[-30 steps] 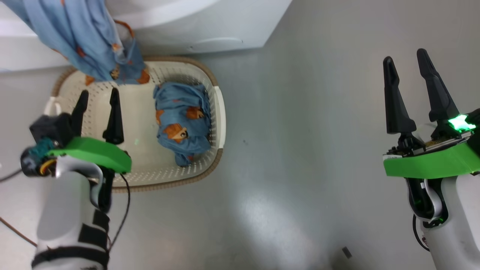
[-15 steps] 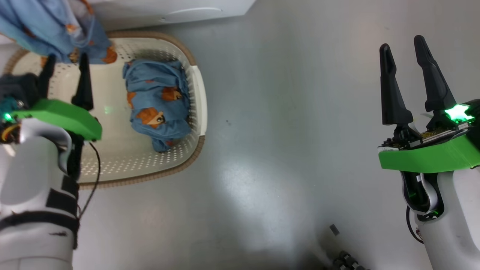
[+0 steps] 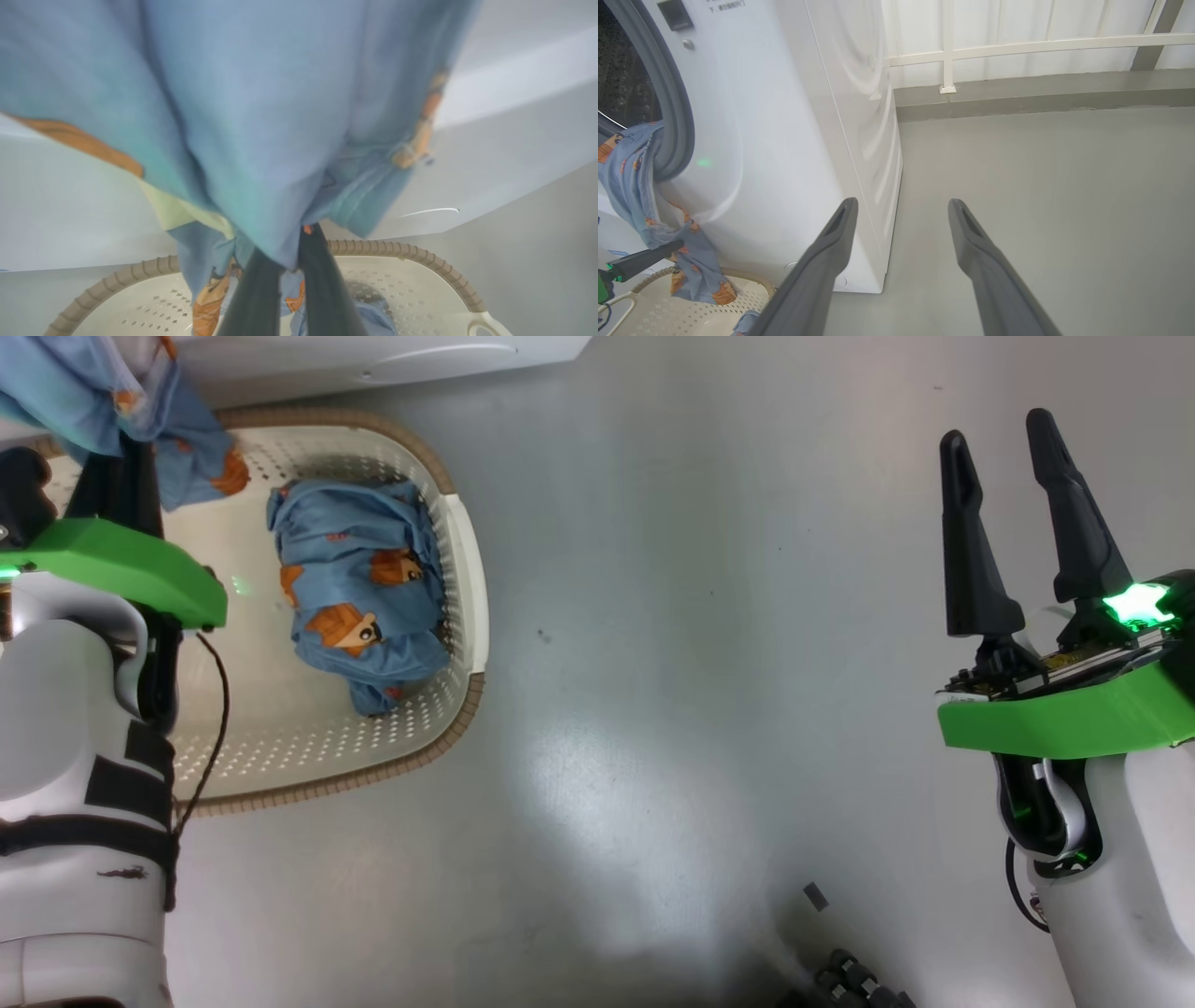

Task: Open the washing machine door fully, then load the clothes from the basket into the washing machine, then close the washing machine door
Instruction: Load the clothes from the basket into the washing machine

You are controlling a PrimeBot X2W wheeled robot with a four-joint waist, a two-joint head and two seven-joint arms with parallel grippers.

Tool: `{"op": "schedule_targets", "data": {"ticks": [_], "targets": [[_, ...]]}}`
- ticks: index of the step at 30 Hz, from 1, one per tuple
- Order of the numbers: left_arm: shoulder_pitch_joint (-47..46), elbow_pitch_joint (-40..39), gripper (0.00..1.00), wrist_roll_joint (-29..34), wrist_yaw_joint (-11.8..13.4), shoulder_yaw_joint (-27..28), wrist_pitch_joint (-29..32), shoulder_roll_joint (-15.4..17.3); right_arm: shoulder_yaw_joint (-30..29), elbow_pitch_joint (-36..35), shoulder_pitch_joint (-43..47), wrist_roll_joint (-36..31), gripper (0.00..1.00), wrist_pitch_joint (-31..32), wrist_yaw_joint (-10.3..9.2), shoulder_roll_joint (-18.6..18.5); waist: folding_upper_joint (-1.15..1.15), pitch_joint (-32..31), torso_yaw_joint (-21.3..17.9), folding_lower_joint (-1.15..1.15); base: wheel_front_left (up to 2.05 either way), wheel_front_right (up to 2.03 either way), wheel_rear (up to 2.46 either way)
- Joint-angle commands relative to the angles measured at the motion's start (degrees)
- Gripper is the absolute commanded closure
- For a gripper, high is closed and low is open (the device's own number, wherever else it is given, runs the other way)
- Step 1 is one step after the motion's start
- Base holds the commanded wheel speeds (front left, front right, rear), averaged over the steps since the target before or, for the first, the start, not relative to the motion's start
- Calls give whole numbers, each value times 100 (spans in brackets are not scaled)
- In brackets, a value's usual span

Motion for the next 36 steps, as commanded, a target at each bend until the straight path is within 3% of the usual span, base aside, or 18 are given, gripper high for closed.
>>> {"op": "schedule_targets", "data": {"ticks": [1, 6, 15, 22, 29, 36], "targets": [[92, -127, 100, 4, 5, 121, -36, 188, 38, -140, 109, 10, 0, -28, 25, -7, 0, -39, 32, 0, 0, 0, 0], [333, -393, 100, -26, 5, 219, -36, 117, -6, -129, 134, 3, 0, -28, 25, 12, 0, -200, 151, 0, 0, 0, 0], [1068, -1689, 100, 58, 5, 589, -36, -108, 16, -81, 183, 16, 0, -28, 25, 29, 0, -588, 403, 0, 0, 0, 0], [1158, -2400, 100, 95, 5, 528, -36, -155, 16, -50, 251, 27, 0, -28, 25, 19, 0, -786, 508, 0, 0, 0, 0], [727, -2480, 100, 205, 5, 353, -36, -14, 19, -46, 292, 42, 0, -28, 25, 49, 0, -857, 491, 0, 0, 0, 0], [-136, -2004, 100, 318, 5, 280, -36, 203, 6, -37, 313, 83, 0, -28, 25, 133, 0, -826, 376, 0, 0, 0, 0]]}}
